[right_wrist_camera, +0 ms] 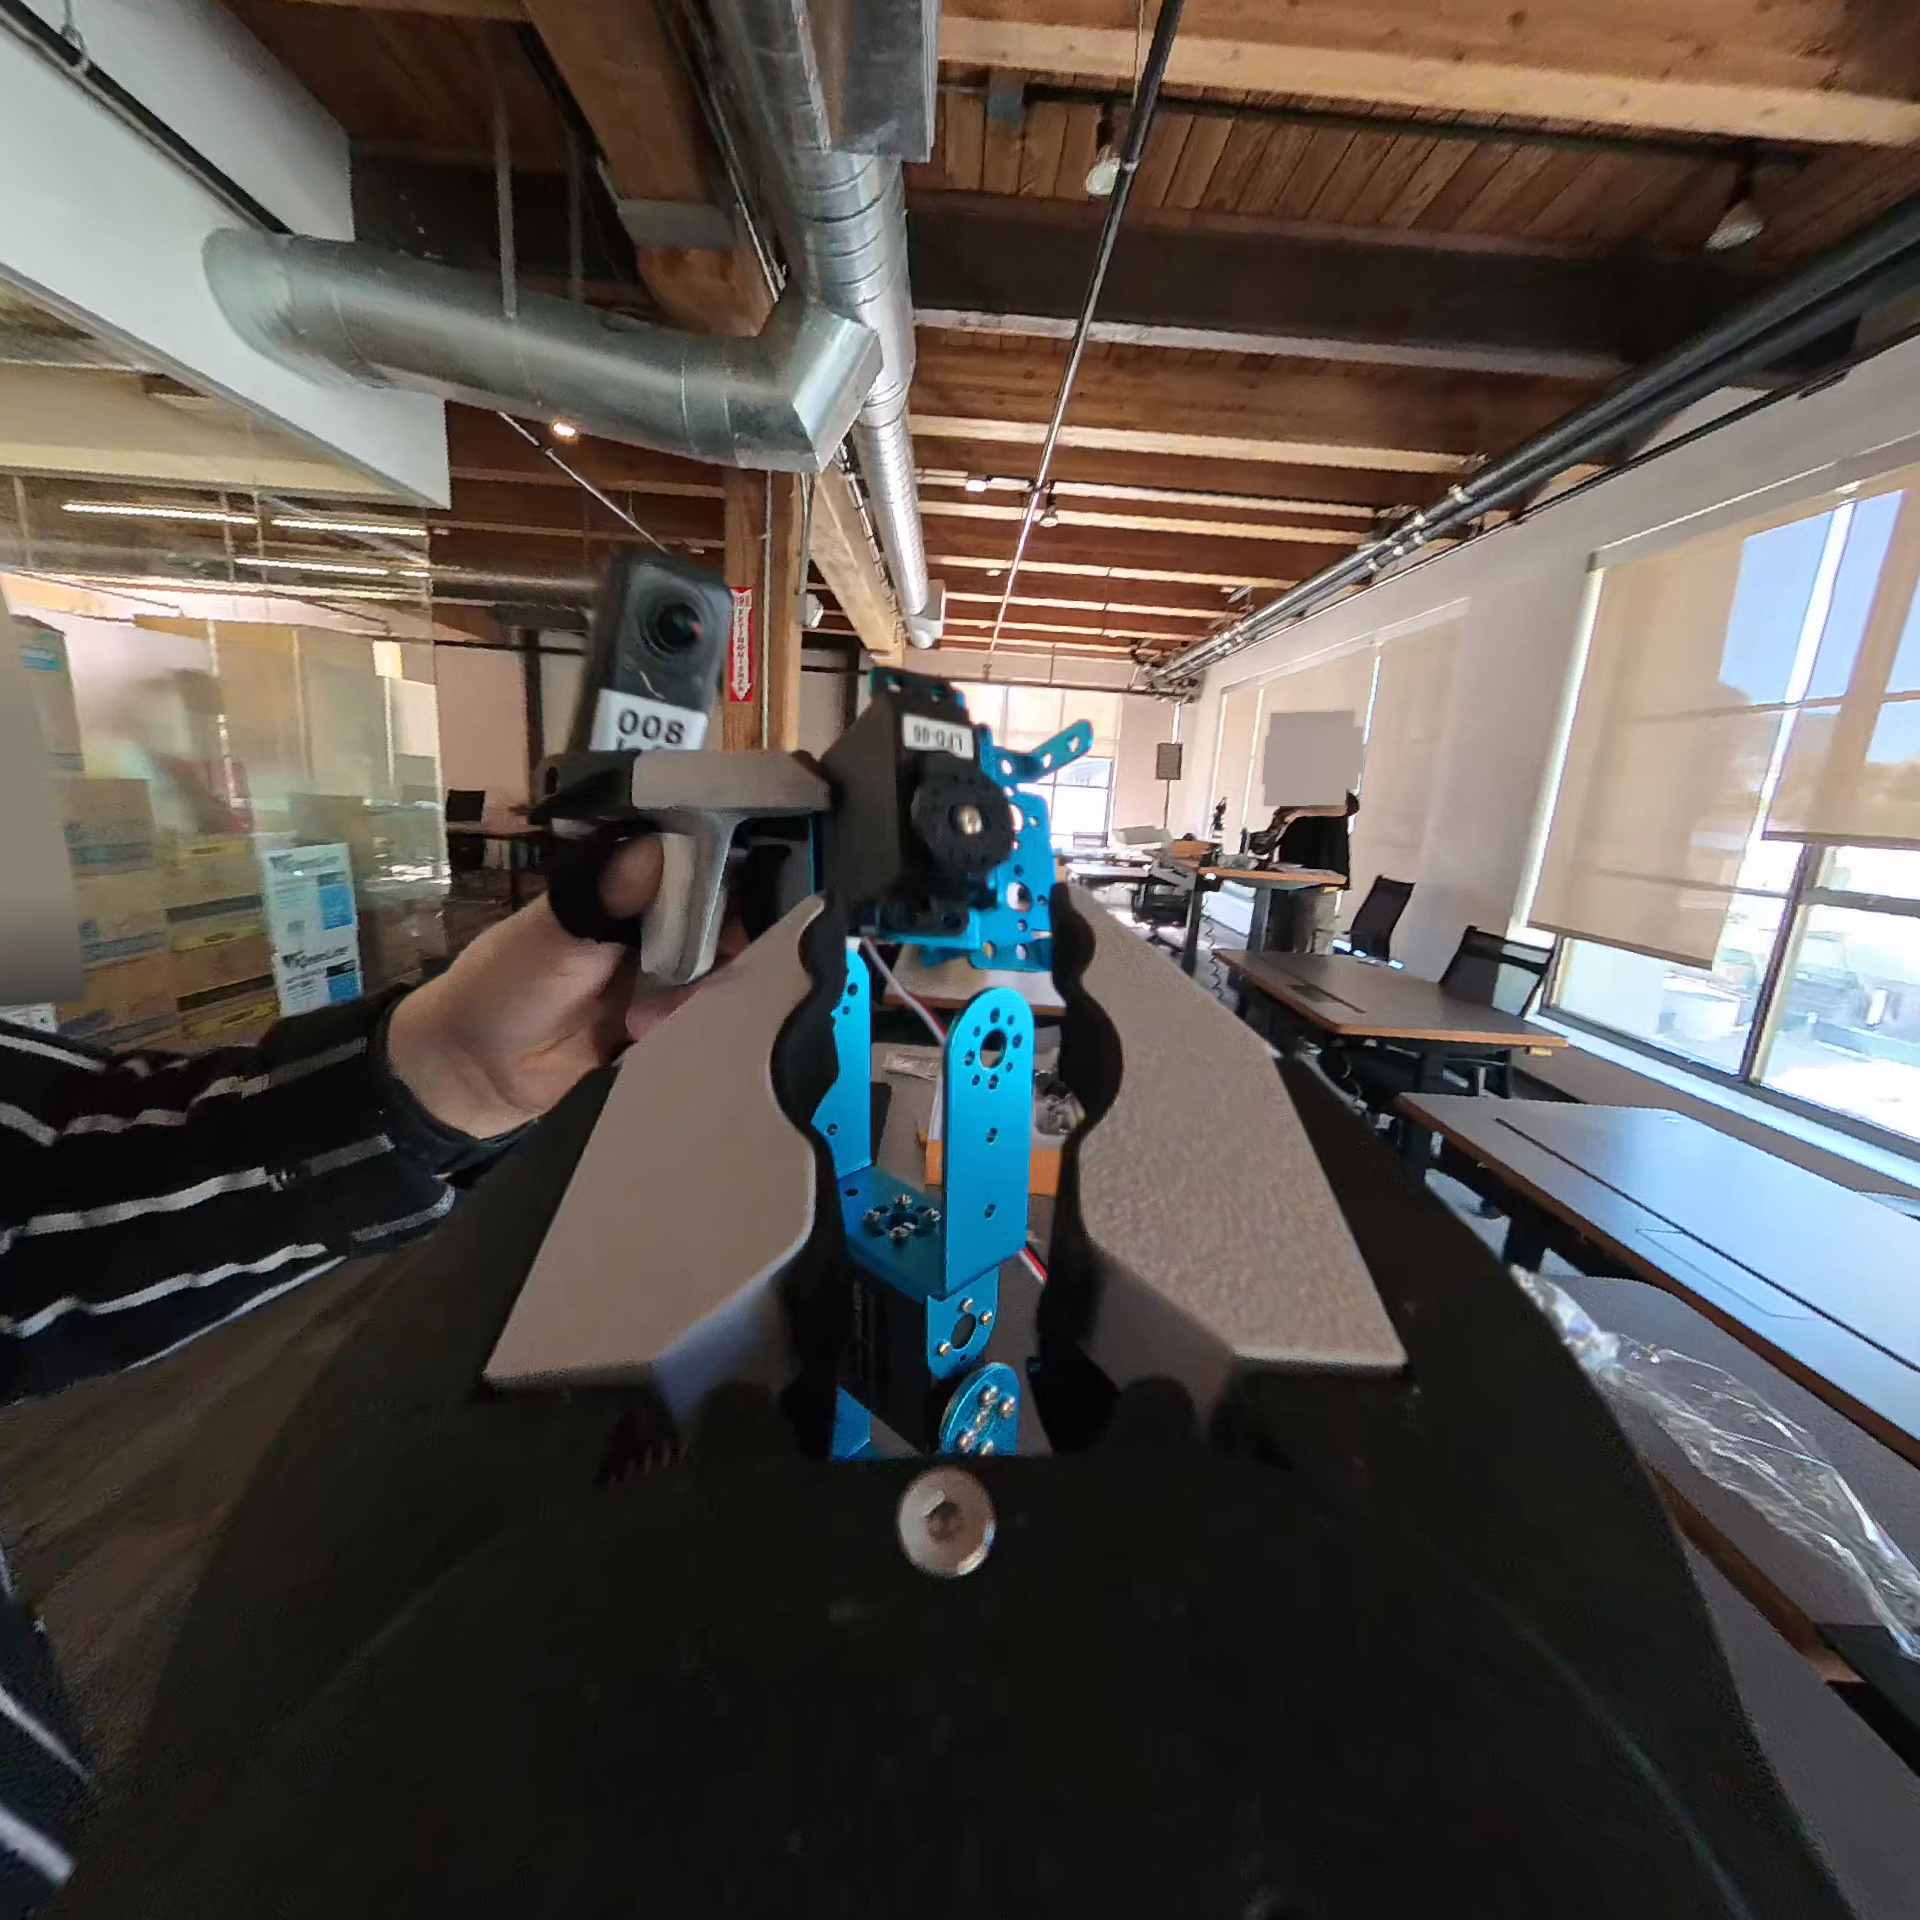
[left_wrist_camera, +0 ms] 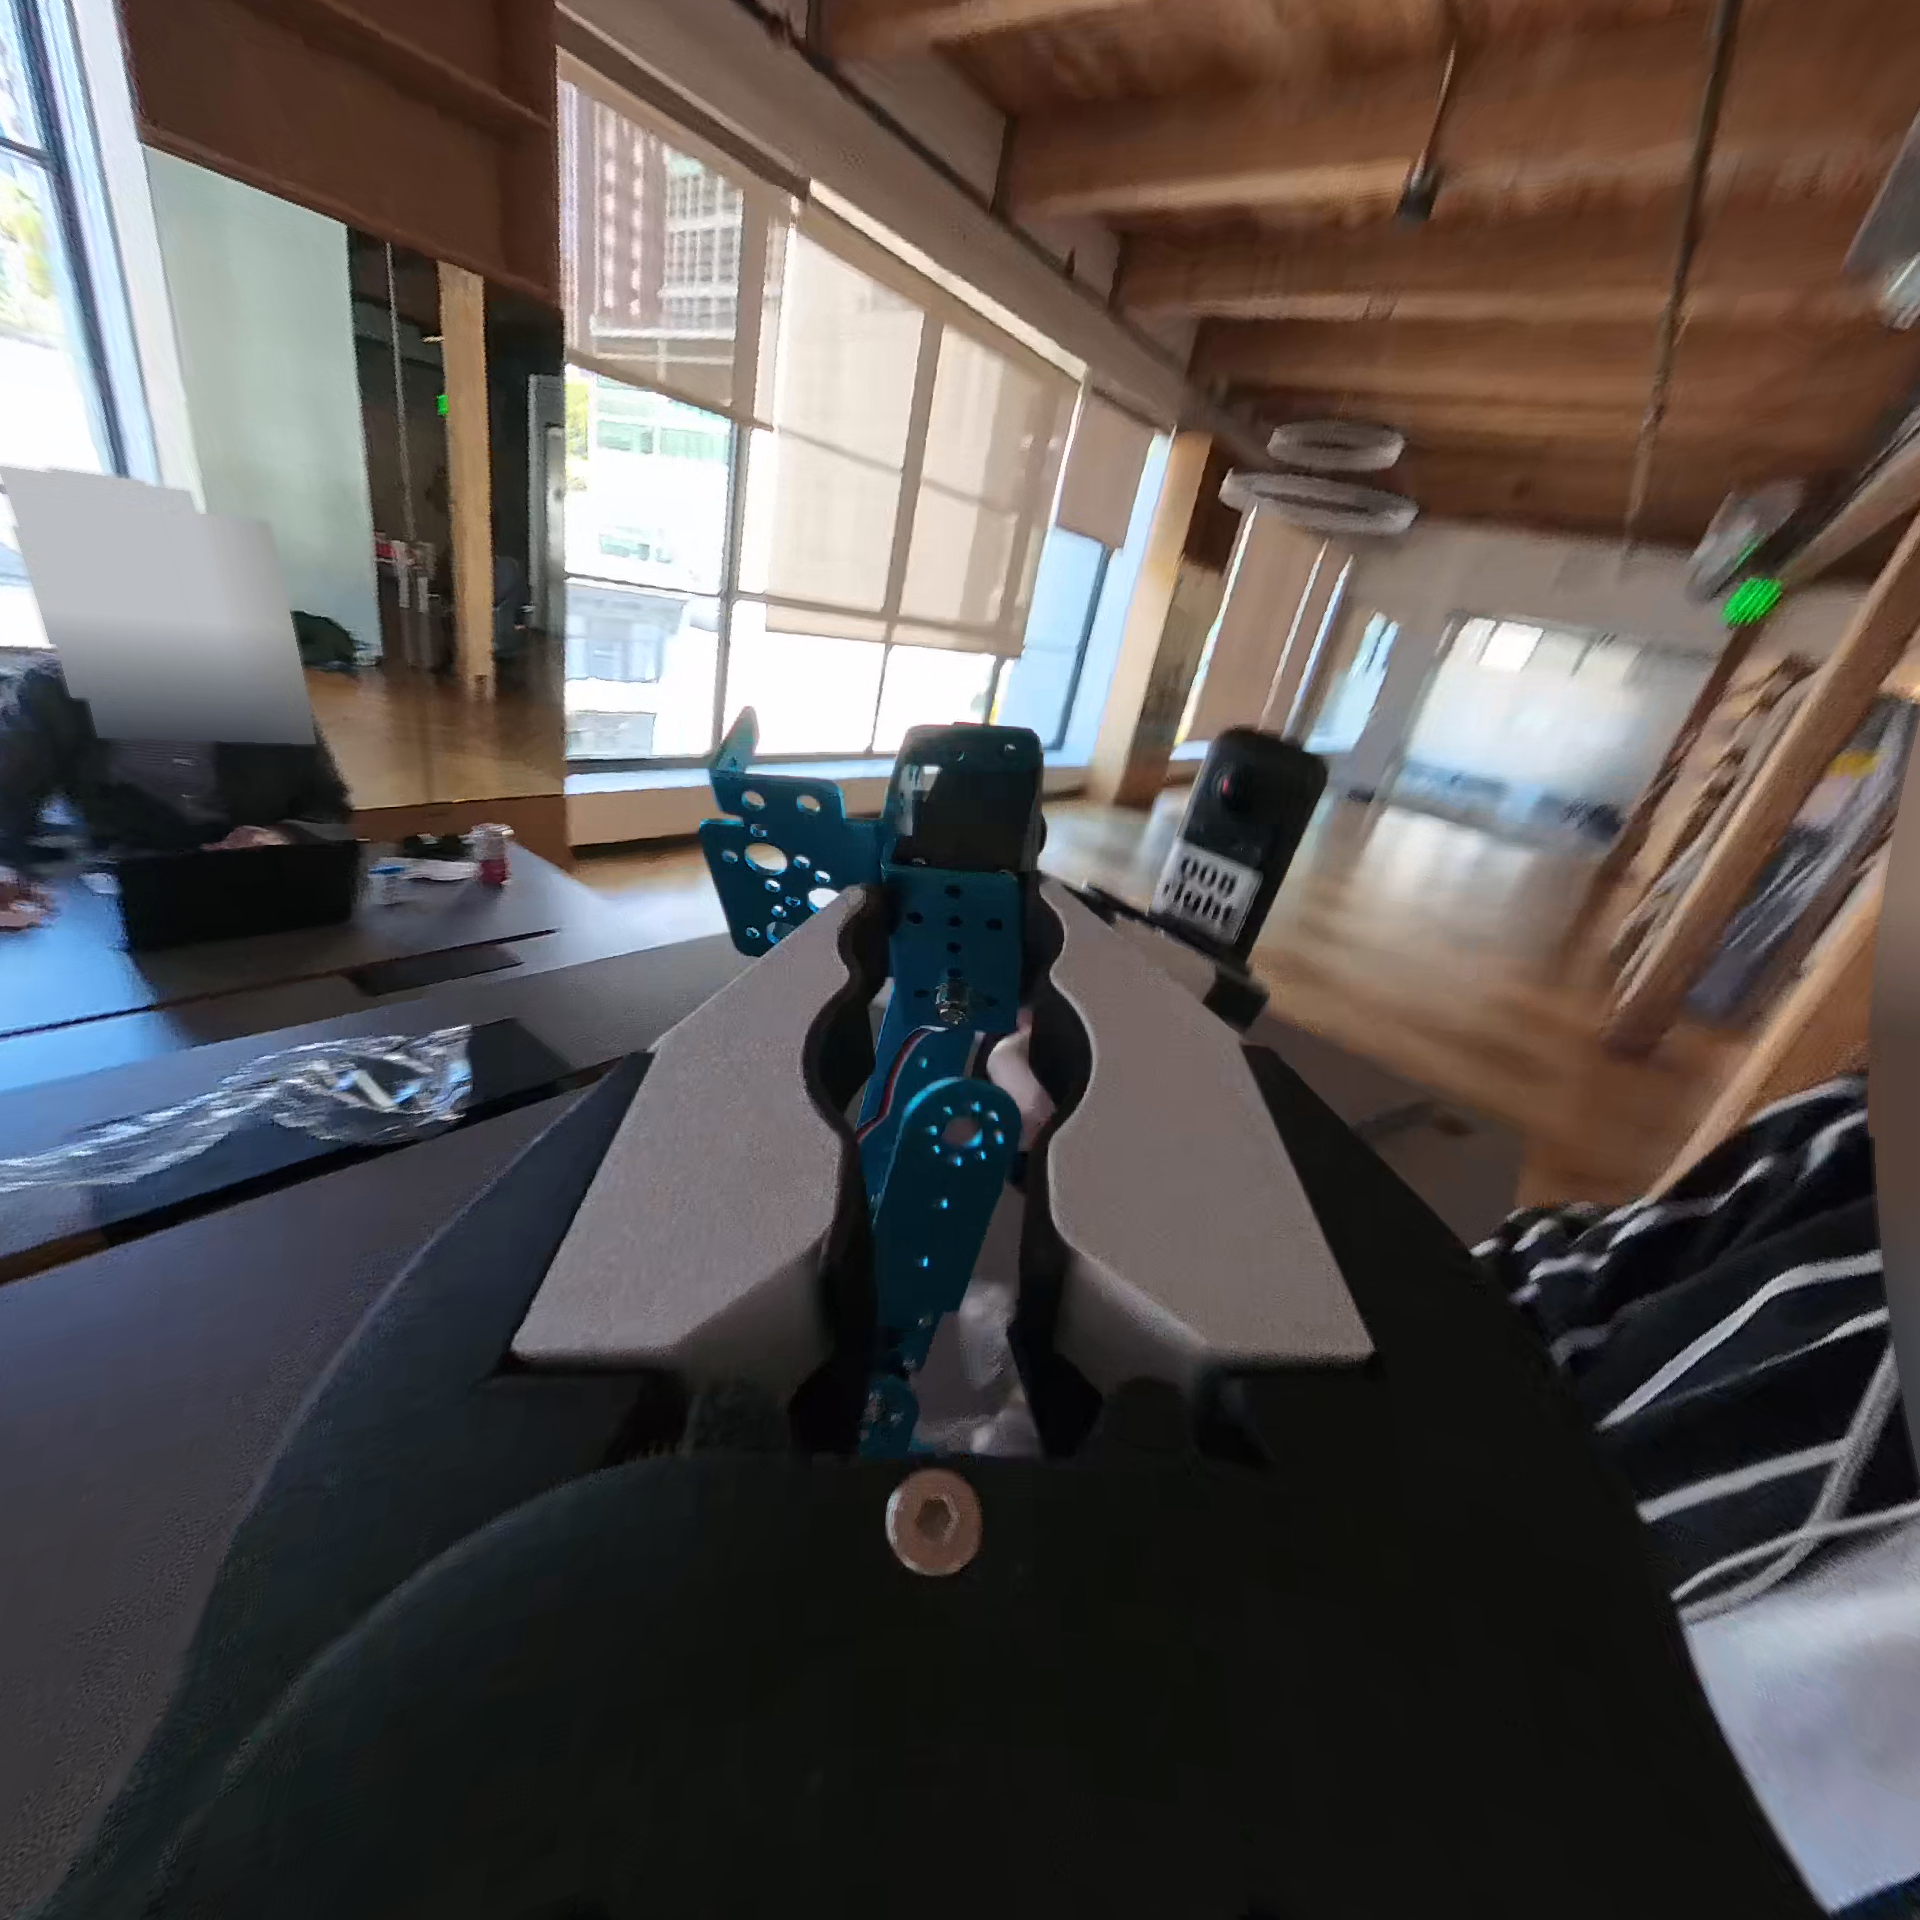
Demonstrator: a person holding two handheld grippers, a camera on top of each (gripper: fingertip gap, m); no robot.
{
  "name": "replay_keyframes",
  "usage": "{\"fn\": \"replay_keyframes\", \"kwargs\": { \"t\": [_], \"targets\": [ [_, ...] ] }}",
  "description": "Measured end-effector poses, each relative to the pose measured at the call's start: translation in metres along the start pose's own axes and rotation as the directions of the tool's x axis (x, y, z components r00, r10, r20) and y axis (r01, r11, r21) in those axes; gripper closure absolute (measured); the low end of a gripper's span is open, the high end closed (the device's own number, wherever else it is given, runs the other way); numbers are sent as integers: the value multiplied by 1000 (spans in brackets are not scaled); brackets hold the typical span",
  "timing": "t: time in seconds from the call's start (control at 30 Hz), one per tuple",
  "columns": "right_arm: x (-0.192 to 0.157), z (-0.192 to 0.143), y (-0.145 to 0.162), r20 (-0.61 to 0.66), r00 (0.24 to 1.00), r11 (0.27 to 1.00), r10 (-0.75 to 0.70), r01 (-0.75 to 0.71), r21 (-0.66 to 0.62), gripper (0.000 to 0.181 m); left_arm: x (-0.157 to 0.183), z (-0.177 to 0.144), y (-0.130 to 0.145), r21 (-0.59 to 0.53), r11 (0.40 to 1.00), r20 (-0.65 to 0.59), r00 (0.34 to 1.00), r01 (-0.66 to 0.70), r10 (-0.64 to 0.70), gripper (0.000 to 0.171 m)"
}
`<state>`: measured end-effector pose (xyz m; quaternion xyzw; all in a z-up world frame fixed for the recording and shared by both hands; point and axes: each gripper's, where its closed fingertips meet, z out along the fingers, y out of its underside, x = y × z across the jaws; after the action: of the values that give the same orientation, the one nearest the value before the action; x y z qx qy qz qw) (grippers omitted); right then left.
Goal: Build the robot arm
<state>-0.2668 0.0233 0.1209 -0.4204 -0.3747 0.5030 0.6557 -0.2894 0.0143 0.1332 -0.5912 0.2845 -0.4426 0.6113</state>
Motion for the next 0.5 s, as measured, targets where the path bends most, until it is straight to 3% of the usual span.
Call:
{"fn": "replay_keyframes", "kwargs": {
  "t": [0.2,0.5],
  "targets": [
    [5,-8,-6,-28,999,1000,-27,27,-11,139,-34,-20,-38,196,936,-126,954,294,-273,149],
    [17,-18,-4,-83,996,999,-17,13,-44,140,-101,-81,-82,365,892,-11,959,266,-282,148]
  ]
}}
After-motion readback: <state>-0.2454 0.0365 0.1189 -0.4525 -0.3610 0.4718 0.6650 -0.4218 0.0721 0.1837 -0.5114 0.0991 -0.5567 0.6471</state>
